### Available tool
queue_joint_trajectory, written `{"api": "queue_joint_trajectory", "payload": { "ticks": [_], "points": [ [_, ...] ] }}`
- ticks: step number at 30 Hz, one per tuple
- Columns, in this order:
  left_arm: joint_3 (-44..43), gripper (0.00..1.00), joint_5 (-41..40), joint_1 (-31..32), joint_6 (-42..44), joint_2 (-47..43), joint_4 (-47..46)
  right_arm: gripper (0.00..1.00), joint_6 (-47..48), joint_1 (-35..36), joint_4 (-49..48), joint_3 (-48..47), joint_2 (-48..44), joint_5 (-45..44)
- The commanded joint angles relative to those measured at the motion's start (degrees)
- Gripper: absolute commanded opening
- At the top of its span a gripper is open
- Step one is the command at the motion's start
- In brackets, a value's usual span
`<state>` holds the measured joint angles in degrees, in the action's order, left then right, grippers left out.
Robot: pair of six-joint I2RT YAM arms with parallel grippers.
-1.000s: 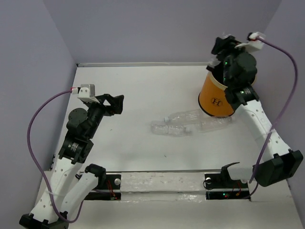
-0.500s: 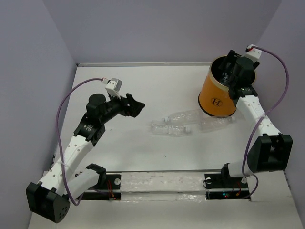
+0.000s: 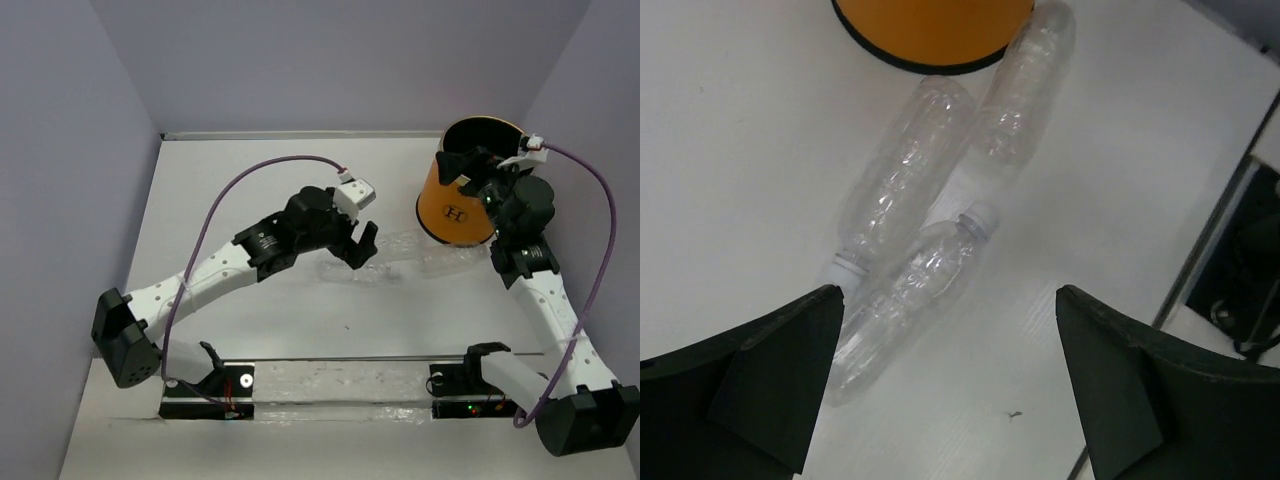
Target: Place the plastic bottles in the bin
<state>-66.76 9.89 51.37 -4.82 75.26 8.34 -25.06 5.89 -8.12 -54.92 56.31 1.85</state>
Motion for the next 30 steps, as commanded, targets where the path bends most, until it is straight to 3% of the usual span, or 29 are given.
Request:
{"api": "queue_joint_trajectory", "payload": {
  "ticks": [1,9,25,30],
  "points": [
    [-4.2,0.99,-12.4,1.5,13.3,8.4,8.9,0.99,-4.8,2.5,-1.6,8.0,-5.8,10.8],
    [-7.3,0.99,-11.0,1.7,17.9,17.5,8.2,0.99,-3.0,2.5,4.0,15.3,-21.2,10.3],
    [-6.5,0.97,-12.0,4.6,16.9,28.4,10.8,0.96,-3.7,2.5,5.1,18.8,-22.7,10.0],
    [-7.9,0.82,-11.3,4.6,17.2,30.4,12.6,0.95,-4.6,2.5,5.6,19.8,-23.3,12.7]
  ]
}}
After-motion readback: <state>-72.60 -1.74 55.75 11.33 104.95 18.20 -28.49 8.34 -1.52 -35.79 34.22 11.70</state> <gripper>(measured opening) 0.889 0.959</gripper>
